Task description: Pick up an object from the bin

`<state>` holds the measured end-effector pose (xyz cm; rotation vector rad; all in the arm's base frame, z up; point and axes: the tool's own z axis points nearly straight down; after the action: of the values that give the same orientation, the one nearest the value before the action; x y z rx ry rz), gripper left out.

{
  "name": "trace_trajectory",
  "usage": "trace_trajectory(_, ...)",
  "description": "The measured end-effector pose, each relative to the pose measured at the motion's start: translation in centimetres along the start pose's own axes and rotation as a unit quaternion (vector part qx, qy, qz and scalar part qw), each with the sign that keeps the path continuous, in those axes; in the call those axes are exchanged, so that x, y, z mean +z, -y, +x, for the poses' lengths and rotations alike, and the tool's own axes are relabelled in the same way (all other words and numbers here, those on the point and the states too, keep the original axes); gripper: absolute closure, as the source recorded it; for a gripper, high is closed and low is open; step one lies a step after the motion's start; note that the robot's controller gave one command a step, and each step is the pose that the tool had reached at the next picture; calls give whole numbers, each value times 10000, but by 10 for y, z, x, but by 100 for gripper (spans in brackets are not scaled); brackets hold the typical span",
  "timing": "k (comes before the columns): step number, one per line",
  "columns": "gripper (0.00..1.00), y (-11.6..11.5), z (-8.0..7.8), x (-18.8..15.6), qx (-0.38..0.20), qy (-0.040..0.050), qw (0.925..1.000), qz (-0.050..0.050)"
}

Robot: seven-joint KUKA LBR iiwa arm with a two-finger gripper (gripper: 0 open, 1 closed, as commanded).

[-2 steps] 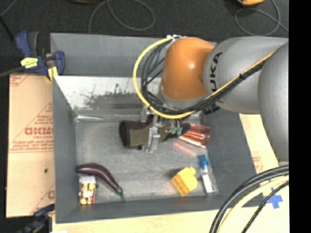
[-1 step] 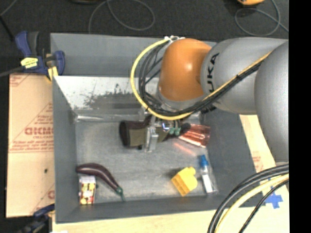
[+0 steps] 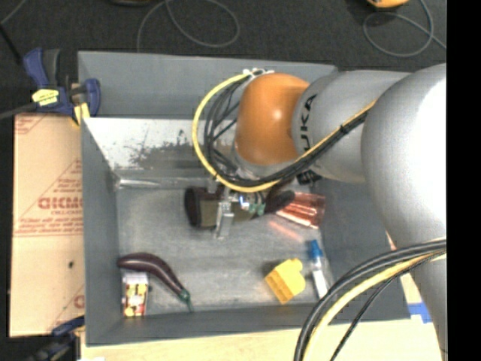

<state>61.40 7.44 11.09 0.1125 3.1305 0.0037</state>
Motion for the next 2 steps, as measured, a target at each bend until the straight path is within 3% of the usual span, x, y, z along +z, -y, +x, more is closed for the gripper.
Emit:
trace_trajectory(1, 0, -5, -2, 34, 286, -36, 9996, 9)
trace_trajectory(2, 100, -6, -11, 38, 1089, 40, 9940, -10)
